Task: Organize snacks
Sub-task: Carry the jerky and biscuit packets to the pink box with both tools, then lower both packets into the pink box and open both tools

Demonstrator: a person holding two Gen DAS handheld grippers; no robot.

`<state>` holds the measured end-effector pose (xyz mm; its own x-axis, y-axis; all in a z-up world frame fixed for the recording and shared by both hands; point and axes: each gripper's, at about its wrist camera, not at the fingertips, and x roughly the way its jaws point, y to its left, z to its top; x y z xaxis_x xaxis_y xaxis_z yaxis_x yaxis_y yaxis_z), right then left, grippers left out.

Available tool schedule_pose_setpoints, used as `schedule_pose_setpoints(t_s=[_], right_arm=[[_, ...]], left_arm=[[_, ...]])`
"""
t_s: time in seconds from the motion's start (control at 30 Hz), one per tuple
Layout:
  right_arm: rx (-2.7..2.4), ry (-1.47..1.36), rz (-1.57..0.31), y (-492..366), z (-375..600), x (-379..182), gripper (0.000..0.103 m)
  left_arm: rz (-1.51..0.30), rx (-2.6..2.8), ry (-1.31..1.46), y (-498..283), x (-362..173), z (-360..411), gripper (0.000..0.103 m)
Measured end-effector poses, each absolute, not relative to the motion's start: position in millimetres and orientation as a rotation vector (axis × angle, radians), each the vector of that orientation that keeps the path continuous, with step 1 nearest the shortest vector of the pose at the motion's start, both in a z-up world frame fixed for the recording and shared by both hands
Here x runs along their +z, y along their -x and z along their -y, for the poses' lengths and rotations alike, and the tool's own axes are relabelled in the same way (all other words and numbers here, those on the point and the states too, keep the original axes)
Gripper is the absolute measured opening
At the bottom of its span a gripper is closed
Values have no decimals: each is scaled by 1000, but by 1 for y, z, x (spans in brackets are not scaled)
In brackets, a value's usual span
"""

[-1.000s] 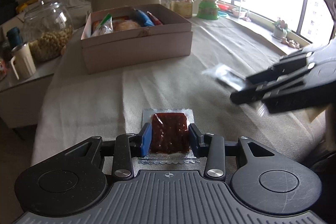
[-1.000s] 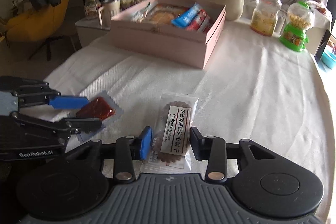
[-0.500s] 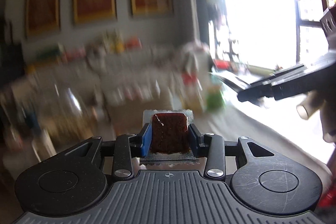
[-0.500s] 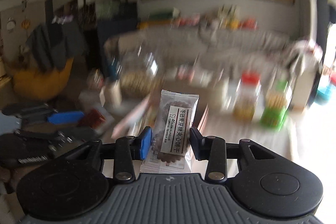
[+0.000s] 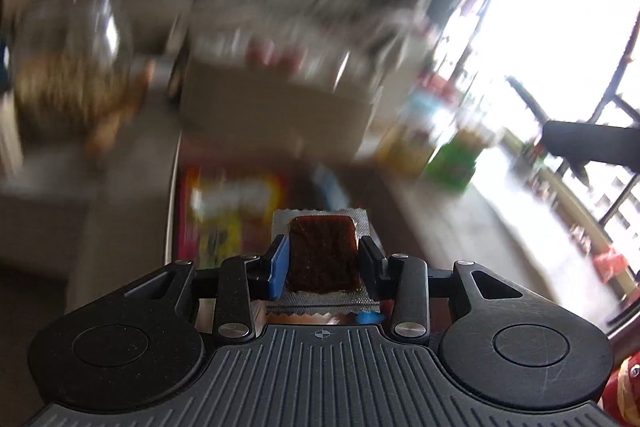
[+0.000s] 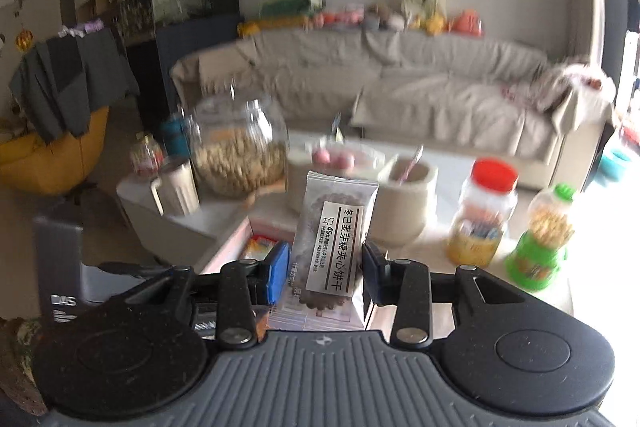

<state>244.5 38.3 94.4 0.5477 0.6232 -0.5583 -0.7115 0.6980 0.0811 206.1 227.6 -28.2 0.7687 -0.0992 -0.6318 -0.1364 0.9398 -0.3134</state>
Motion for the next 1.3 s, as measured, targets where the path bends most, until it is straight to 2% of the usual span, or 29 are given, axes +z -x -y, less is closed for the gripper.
schedule_pose_setpoints(t_s=[0.27,0.43,0.57,0.63,0.9,1.07,1.2,1.3], right_arm=[[943,204,-831,-304,-107,39,39],[933,263,-970,-321,-144,-8,39],[902,293,-965,-323,-154,-22,40],[901,298,-963,-325,-154,-27,40],[872,325,-926,-318,-152,-23,41],[884,131,-911,-317,-122,-1,58],[859,58,-822,-299,-91,23,60],[834,12,-771,-274,-64,36,70]], left_arm=[[-670,-65,65,-191,-45,-207,45],[-657,-70,109,-185,-43,-219,45],[-647,-85,191,-186,-39,-236,45],[-636,-77,242,-184,-35,-243,41],[-624,-46,324,-180,-24,-254,41],[-600,-12,335,-177,-17,-255,41],[-537,44,336,-158,-4,-247,41],[-476,71,320,-130,7,-227,40]])
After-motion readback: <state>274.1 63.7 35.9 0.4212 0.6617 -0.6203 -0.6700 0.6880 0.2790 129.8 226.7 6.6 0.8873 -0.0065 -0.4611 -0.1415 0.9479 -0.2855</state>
